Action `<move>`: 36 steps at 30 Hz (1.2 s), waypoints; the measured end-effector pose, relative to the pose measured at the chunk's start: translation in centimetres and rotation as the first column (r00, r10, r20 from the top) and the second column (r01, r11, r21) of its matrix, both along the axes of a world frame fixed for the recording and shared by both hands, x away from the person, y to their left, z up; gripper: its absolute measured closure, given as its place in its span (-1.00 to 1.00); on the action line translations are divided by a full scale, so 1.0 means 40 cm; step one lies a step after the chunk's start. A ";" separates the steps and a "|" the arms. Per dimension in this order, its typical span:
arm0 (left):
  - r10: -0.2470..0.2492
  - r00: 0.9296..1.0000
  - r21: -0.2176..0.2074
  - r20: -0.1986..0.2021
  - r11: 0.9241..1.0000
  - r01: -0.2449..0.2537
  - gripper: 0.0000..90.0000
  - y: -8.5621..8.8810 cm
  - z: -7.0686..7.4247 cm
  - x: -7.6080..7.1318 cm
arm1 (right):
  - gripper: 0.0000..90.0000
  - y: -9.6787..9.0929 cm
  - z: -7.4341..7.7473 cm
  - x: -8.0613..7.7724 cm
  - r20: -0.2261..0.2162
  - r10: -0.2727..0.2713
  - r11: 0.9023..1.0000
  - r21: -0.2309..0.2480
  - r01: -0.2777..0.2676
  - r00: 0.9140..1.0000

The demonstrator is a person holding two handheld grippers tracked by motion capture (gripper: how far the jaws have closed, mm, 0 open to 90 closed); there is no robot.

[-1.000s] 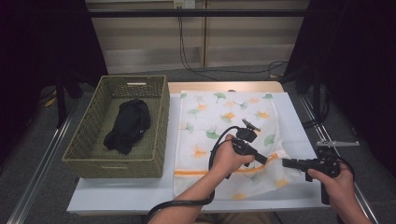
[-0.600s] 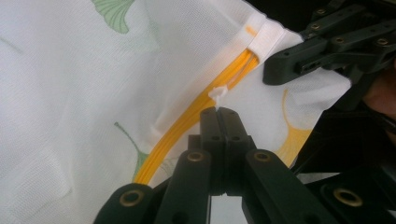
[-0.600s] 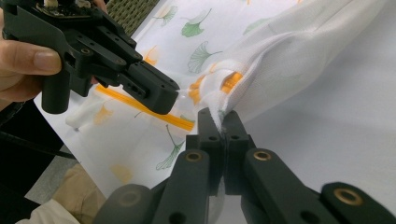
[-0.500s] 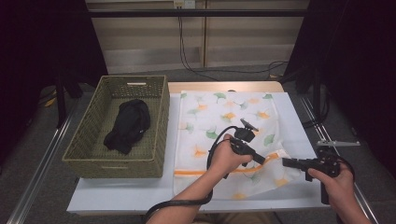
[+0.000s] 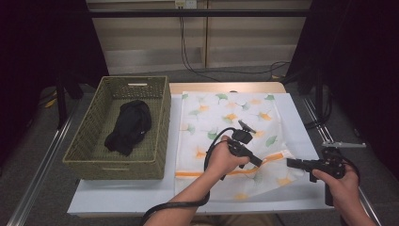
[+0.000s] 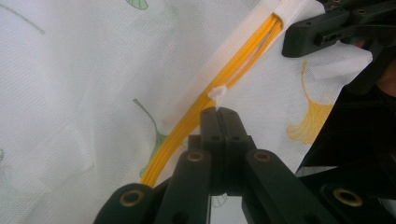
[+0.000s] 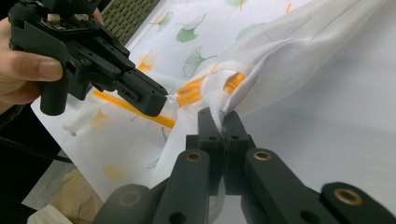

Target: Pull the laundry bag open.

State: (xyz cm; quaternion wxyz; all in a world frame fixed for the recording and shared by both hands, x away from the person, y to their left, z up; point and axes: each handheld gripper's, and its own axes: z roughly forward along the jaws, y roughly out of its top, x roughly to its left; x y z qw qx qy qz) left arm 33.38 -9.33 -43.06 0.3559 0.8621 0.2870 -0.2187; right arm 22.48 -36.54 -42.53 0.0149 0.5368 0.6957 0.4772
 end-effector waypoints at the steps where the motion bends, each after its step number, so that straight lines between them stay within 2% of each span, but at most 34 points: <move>1: -0.012 1.000 -0.008 -0.011 1.000 0.012 1.00 0.002 0.000 0.002 | 1.00 0.001 0.000 0.001 0.005 0.003 1.000 -0.004 -0.003 1.000; 6: -0.014 1.000 0.008 -0.018 1.000 0.014 1.00 0.016 -0.001 0.007 | 1.00 -0.004 0.000 0.000 -0.003 -0.009 1.000 -0.006 0.009 1.000; 7: -0.008 1.000 0.002 -0.006 1.000 0.008 1.00 0.016 -0.003 0.007 | 1.00 -0.009 -0.002 0.002 0.005 -0.009 1.000 -0.006 0.009 1.000; 10: -0.003 1.000 -0.001 -0.007 1.000 0.003 1.00 0.018 -0.002 0.006 | 1.00 -0.008 -0.003 -0.001 0.000 -0.010 1.000 -0.007 0.010 1.000; 12: -0.008 1.000 0.005 -0.021 1.000 0.008 1.00 0.023 0.001 0.010 | 1.00 -0.005 0.001 -0.001 0.007 -0.005 1.000 -0.016 0.005 1.000; 13: -0.001 1.000 0.010 -0.006 1.000 0.001 1.00 0.023 0.002 0.010 | 1.00 -0.004 0.002 -0.001 0.010 -0.006 1.000 -0.015 0.006 1.000; 14: -0.013 1.000 0.007 -0.015 1.000 0.014 1.00 0.026 0.004 0.012 | 1.00 -0.004 0.002 0.000 0.012 -0.004 1.000 -0.017 0.004 1.000; 16: -0.006 1.000 0.025 -0.005 1.000 0.006 1.00 0.031 0.008 0.013 | 1.00 -0.005 0.001 0.000 0.007 -0.008 1.000 -0.016 0.008 1.000; 17: -0.003 1.000 0.007 -0.023 1.000 0.003 1.00 0.035 0.008 0.016 | 1.00 -0.006 0.000 0.000 0.005 -0.007 1.000 -0.015 0.007 1.000; 22: 0.002 1.000 0.029 0.004 1.000 -0.002 1.00 0.049 0.010 0.017 | 1.00 -0.009 -0.002 -0.001 0.002 -0.012 1.000 -0.019 0.012 1.000; 23: -0.001 1.000 0.023 -0.017 1.000 0.002 1.00 0.056 0.009 0.021 | 1.00 -0.010 -0.001 0.000 0.004 -0.012 1.000 -0.020 0.012 1.000; 29: 0.010 1.000 0.017 -0.015 1.000 -0.010 1.00 0.067 0.014 0.021 | 1.00 -0.008 -0.002 -0.001 0.001 -0.009 1.000 -0.015 0.009 1.000; 31: 0.014 1.000 0.012 -0.028 1.000 -0.013 1.00 0.068 0.015 0.021 | 1.00 -0.007 -0.001 0.000 0.009 -0.007 1.000 -0.019 0.007 1.000; 32: 0.010 1.000 0.032 -0.014 0.999 -0.009 1.00 0.071 0.016 0.024 | 1.00 -0.006 0.000 0.000 0.008 -0.007 1.000 -0.017 0.007 1.000; 34: 0.019 0.999 0.017 -0.026 1.000 -0.019 1.00 0.075 0.014 0.026 | 1.00 -0.009 0.000 0.000 0.011 -0.009 1.000 -0.021 0.009 1.000; 35: 0.009 0.999 0.011 -0.034 1.000 -0.008 1.00 0.079 0.014 0.028 | 1.00 -0.011 -0.001 0.000 0.008 -0.011 1.000 -0.019 0.011 1.000; 36: 0.013 1.000 0.023 -0.020 1.000 -0.013 1.00 0.080 0.014 0.027 | 1.00 -0.011 -0.002 -0.001 0.005 -0.015 1.000 -0.012 0.015 1.000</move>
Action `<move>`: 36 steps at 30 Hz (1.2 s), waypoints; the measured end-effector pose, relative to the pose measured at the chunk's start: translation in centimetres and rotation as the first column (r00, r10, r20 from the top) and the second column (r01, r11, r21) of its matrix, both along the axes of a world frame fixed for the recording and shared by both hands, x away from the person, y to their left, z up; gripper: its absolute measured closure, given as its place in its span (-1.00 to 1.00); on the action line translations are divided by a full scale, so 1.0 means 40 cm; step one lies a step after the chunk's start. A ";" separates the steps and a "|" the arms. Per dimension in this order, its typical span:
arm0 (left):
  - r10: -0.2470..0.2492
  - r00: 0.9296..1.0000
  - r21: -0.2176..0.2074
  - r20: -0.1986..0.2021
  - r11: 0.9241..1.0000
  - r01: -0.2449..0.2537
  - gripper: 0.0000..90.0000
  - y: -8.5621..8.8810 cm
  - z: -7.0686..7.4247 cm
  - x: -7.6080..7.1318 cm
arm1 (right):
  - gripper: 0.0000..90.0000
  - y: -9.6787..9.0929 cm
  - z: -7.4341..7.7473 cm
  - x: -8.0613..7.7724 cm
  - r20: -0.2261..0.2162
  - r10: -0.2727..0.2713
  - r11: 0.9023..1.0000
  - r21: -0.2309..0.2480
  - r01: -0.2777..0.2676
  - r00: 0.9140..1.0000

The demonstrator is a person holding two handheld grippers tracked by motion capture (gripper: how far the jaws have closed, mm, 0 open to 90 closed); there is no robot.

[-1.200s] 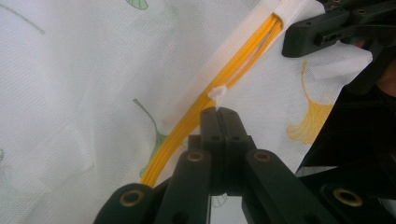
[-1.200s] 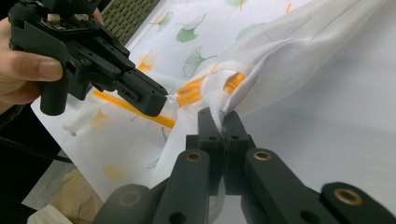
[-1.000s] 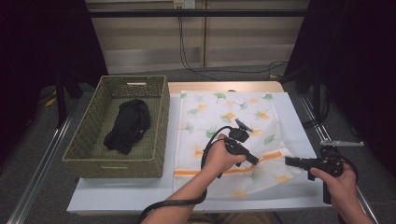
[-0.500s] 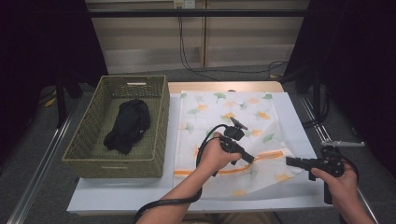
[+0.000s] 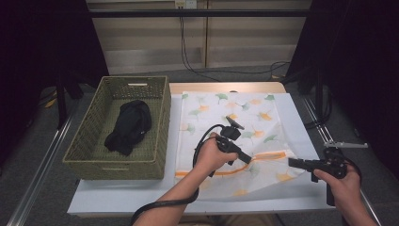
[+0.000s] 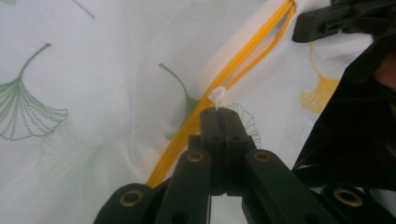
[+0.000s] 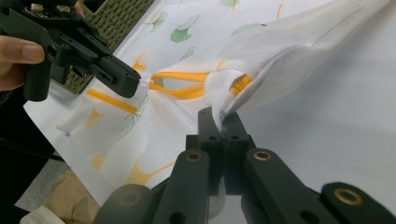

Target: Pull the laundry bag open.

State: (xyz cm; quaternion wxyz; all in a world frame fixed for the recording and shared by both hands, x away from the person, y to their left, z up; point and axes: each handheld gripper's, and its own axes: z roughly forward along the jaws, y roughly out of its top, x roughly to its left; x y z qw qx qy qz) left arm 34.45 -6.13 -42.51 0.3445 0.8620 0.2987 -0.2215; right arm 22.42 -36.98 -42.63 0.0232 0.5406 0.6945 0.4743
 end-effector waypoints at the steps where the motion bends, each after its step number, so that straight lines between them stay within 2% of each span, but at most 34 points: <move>1: -0.009 1.000 0.018 0.008 1.000 0.009 1.00 0.004 0.001 0.003 | 1.00 0.000 0.000 -0.001 -0.004 0.003 1.000 -0.007 -0.003 1.000; 2: 0.009 1.000 0.009 -0.001 1.000 -0.009 1.00 0.005 0.001 0.001 | 1.00 0.000 0.001 -0.002 -0.006 -0.002 1.000 -0.011 0.002 1.000; 3: 0.002 1.000 0.017 0.006 1.000 -0.003 1.00 0.009 0.002 0.003 | 1.00 -0.002 0.000 -0.001 0.001 -0.001 1.000 -0.010 0.001 1.000; 5: 0.002 1.000 0.010 -0.011 1.000 -0.002 1.00 0.018 0.003 0.007 | 1.00 -0.003 0.002 -0.002 0.000 -0.003 1.000 -0.005 0.003 1.000; 7: 0.005 1.000 0.024 0.010 1.000 -0.005 1.00 0.025 0.005 0.008 | 1.00 -0.004 0.002 -0.002 0.004 -0.001 1.000 -0.007 0.001 1.000; 9: 0.016 1.000 0.031 0.006 0.999 -0.016 1.00 0.031 0.007 0.010 | 1.00 -0.004 0.001 -0.003 -0.001 -0.003 1.000 -0.004 0.003 1.000; 11: 0.007 1.000 0.027 -0.002 1.000 -0.007 1.00 0.040 0.006 0.013 | 1.00 -0.004 0.002 -0.003 -0.001 -0.004 1.000 -0.004 0.004 1.000; 12: 0.018 1.000 0.007 -0.007 1.000 -0.017 1.00 0.041 0.004 0.013 | 1.00 -0.004 0.002 -0.003 0.001 -0.003 1.000 -0.004 0.003 1.000; 14: 0.037 0.999 0.007 -0.027 0.999 -0.037 1.00 0.043 0.006 0.011 | 1.00 -0.002 0.001 -0.002 0.003 -0.001 1.000 -0.006 0.001 1.000; 15: 0.015 1.000 0.020 -0.015 1.000 -0.015 1.00 0.047 0.005 0.014 | 1.00 -0.001 0.000 -0.001 0.004 0.003 1.000 -0.010 -0.003 1.000; 16: 0.012 1.000 0.024 -0.010 1.000 -0.012 1.00 0.048 0.004 0.015 | 1.00 0.001 0.001 -0.001 0.000 0.001 1.000 -0.010 -0.001 1.000; 17: 0.012 1.000 0.047 0.004 0.999 -0.012 1.00 0.050 0.005 0.016 | 1.00 0.001 0.001 -0.001 0.002 -0.002 1.000 -0.012 0.002 1.000; 19: 0.016 1.000 0.016 -0.016 1.000 -0.016 1.00 0.056 0.003 0.018 | 1.00 -0.001 0.002 -0.001 0.005 0.002 1.000 -0.009 -0.002 1.000; 21: 0.028 0.999 0.018 -0.019 0.999 -0.027 1.00 0.056 0.006 0.015 | 1.00 -0.003 0.001 -0.002 0.004 -0.001 1.000 -0.012 0.001 1.000; 23: 0.015 1.000 0.020 -0.010 1.000 -0.015 1.00 0.059 0.006 0.017 | 1.00 -0.002 0.001 -0.002 -0.006 -0.005 1.000 -0.005 0.005 1.000; 27: 0.013 1.000 0.019 -0.010 1.000 -0.013 1.00 0.064 0.010 0.020 | 1.00 -0.001 0.002 -0.001 0.005 0.003 1.000 -0.007 -0.003 1.000; 29: 0.024 1.000 0.037 -0.001 0.999 -0.024 1.00 0.067 0.012 0.021 | 1.00 0.000 0.002 -0.001 0.004 0.000 1.000 -0.017 0.001 1.000; 32: 0.028 0.999 0.014 -0.022 1.000 -0.027 1.00 0.079 0.010 0.025 | 1.00 -0.004 0.002 -0.002 0.004 -0.003 1.000 -0.015 0.003 1.000; 34: 0.026 1.000 0.036 -0.013 0.999 -0.025 1.00 0.085 0.013 0.026 | 1.00 -0.004 0.001 -0.003 0.005 -0.002 1.000 -0.014 0.002 1.000; 35: 0.044 0.999 0.015 -0.027 0.999 -0.044 1.00 0.085 0.011 0.025 | 1.00 -0.004 0.002 -0.003 0.005 -0.002 1.000 -0.015 0.002 1.000; 36: 0.029 1.000 0.018 -0.013 0.999 -0.029 1.00 0.090 0.010 0.029 | 1.00 -0.003 0.002 -0.003 0.000 -0.005 1.000 -0.008 0.005 1.000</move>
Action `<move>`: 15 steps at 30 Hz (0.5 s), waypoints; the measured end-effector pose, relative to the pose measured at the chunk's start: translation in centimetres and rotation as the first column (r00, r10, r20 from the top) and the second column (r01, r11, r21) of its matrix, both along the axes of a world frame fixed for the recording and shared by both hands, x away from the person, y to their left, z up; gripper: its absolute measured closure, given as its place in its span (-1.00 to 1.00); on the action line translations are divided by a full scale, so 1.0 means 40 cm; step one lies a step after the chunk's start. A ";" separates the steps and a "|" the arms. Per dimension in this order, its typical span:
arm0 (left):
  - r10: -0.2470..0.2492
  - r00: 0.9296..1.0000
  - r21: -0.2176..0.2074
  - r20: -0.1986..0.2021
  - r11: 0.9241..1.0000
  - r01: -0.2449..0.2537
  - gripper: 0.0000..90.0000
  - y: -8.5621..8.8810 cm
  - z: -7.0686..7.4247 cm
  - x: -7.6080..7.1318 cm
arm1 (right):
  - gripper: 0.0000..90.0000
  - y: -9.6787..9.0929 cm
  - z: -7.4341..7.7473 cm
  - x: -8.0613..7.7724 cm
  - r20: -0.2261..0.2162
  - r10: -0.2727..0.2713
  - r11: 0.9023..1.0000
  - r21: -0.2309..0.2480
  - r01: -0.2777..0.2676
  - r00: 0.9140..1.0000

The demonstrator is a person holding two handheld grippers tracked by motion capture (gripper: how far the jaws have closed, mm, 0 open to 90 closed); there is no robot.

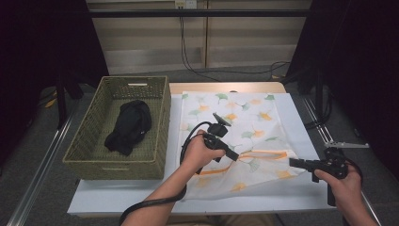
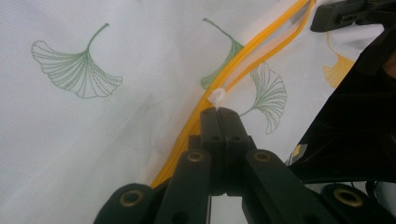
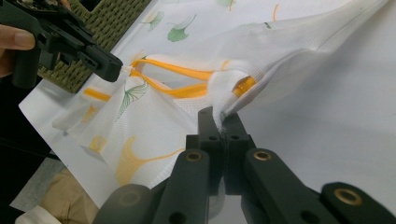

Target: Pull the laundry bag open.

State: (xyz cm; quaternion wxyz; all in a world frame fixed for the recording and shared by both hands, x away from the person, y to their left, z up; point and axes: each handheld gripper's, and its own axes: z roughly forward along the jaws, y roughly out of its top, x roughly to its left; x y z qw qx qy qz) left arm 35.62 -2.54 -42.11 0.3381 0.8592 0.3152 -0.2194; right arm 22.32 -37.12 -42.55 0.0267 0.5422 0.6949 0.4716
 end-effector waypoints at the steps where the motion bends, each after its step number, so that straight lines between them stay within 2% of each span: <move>1: 0.007 1.000 0.004 -0.003 1.000 -0.007 1.00 0.002 0.003 0.000 | 1.00 0.000 0.000 0.000 0.000 0.000 1.000 0.002 0.000 1.000; 2: 0.023 1.000 -0.009 -0.020 1.000 -0.023 1.00 0.002 0.004 -0.002 | 1.00 0.000 0.001 0.000 0.000 0.002 1.000 0.003 -0.002 1.000; 5: -0.005 1.000 0.024 0.013 1.000 0.005 1.00 0.010 0.006 0.004 | 1.00 0.000 0.000 0.001 0.003 0.003 1.000 0.001 -0.003 1.000; 7: 0.009 1.000 0.011 -0.003 1.000 -0.009 1.00 0.016 0.003 0.005 | 1.00 0.000 0.001 0.000 0.000 0.002 1.000 0.001 -0.002 1.000; 8: 0.021 1.000 0.020 0.000 1.000 -0.021 1.00 0.019 0.005 0.005 | 1.00 -0.003 0.000 0.000 0.005 0.001 1.000 0.001 -0.001 1.000; 11: 0.008 1.000 0.021 0.005 1.000 -0.008 1.00 0.031 0.006 0.008 | 1.00 -0.007 -0.001 -0.001 0.004 -0.004 1.000 0.002 0.004 1.000; 13: 0.014 1.000 0.014 -0.008 1.000 -0.014 1.00 0.033 0.007 0.007 | 1.00 -0.007 -0.001 -0.002 0.001 -0.003 1.000 0.007 0.003 1.000; 15: 0.021 1.000 0.025 0.011 0.999 -0.021 1.00 0.035 0.005 0.007 | 1.00 -0.004 0.000 -0.001 0.006 0.002 1.000 0.000 -0.002 1.000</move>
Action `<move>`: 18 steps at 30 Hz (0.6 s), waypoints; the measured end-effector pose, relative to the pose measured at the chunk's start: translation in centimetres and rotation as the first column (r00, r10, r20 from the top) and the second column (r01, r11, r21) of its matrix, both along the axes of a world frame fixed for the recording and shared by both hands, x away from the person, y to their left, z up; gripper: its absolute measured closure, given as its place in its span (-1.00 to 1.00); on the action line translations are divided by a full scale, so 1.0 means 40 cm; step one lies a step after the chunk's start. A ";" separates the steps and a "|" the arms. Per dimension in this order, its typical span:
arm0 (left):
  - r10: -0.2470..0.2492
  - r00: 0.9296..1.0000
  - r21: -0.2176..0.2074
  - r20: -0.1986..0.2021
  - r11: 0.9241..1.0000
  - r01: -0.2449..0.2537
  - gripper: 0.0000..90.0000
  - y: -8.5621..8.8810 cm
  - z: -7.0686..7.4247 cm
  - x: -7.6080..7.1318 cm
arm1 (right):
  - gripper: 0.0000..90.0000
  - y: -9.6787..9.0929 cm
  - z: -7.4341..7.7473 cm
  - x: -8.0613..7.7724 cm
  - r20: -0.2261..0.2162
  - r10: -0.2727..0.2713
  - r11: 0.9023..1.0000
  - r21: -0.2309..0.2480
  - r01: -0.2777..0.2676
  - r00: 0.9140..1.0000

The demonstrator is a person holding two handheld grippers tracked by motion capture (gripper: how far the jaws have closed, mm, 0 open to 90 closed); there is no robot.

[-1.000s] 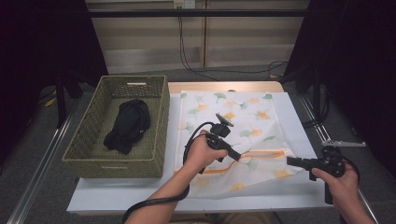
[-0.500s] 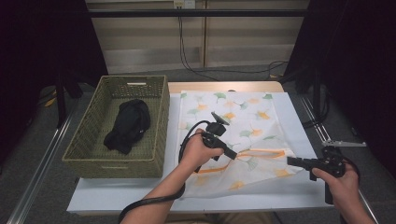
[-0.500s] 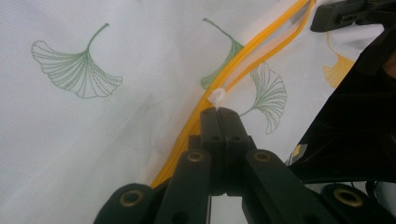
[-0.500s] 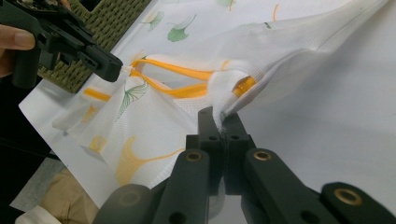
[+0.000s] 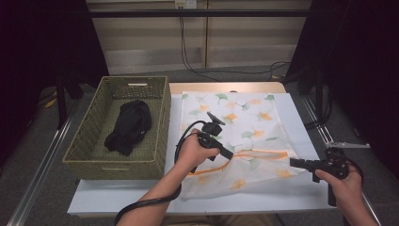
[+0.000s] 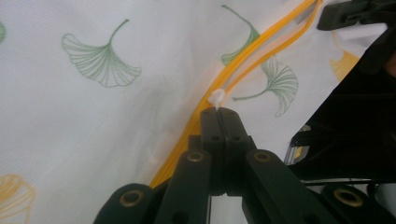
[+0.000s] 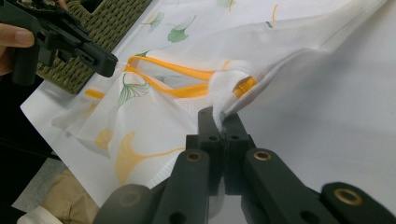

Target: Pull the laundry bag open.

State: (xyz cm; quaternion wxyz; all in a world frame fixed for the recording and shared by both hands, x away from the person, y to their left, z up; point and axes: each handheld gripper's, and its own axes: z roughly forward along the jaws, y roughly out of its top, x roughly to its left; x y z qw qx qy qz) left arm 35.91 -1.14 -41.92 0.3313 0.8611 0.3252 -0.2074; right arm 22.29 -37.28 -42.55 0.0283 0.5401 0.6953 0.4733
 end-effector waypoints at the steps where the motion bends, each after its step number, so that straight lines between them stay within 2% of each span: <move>1: -0.011 1.000 -0.013 -0.009 1.000 0.010 1.00 0.003 -0.002 0.003 | 1.00 0.001 0.000 0.000 -0.001 -0.002 1.000 -0.001 0.002 1.000; 2: -0.006 1.000 -0.006 -0.014 1.000 0.006 1.00 0.006 -0.001 0.003 | 1.00 0.001 0.001 0.000 -0.001 0.000 1.000 -0.002 0.000 1.000; 3: 0.023 0.999 -0.029 -0.029 0.999 -0.024 1.00 0.003 -0.002 0.000 | 1.00 0.002 0.000 0.000 0.000 0.003 1.000 0.000 -0.003 1.000; 4: 0.028 0.999 -0.023 -0.033 0.999 -0.029 1.00 0.004 -0.001 -0.002 | 1.00 0.002 0.001 -0.001 -0.005 0.003 1.000 0.003 -0.003 1.000; 5: -0.009 1.000 0.009 -0.003 1.000 0.009 1.00 0.009 0.002 0.004 | 1.00 0.002 0.000 -0.001 -0.002 0.005 1.000 -0.001 -0.005 1.000; 8: 0.011 1.000 -0.019 -0.021 1.000 -0.011 1.00 0.012 0.002 0.004 | 1.00 0.000 0.000 -0.001 -0.001 -0.001 1.000 0.000 0.001 1.000; 9: 0.006 1.000 0.003 -0.009 1.000 -0.006 1.00 0.015 0.004 0.004 | 1.00 0.000 0.001 -0.002 -0.006 0.000 1.000 -0.001 0.000 1.000; 10: -0.004 1.000 0.000 -0.006 1.000 0.004 1.00 0.017 0.004 0.006 | 1.00 0.000 0.001 -0.002 -0.005 0.001 1.000 0.000 -0.001 1.000; 12: 0.026 0.999 -0.022 -0.026 0.999 -0.026 1.00 0.014 0.004 0.003 | 1.00 0.000 0.001 -0.002 -0.005 -0.001 1.000 -0.003 0.001 1.000; 15: -0.001 1.000 -0.013 -0.022 1.000 0.000 1.00 0.022 0.006 0.009 | 1.00 0.002 0.001 -0.002 -0.001 0.001 1.000 0.000 -0.001 1.000; 16: 0.025 0.999 -0.019 -0.035 0.999 -0.026 1.00 0.019 0.006 0.005 | 1.00 0.003 0.001 -0.001 0.001 0.002 1.000 -0.002 -0.002 1.000; 18: 0.025 0.999 -0.018 -0.033 0.999 -0.026 1.00 0.020 0.006 0.006 | 1.00 0.005 0.001 -0.001 0.000 0.002 1.000 -0.004 -0.002 1.000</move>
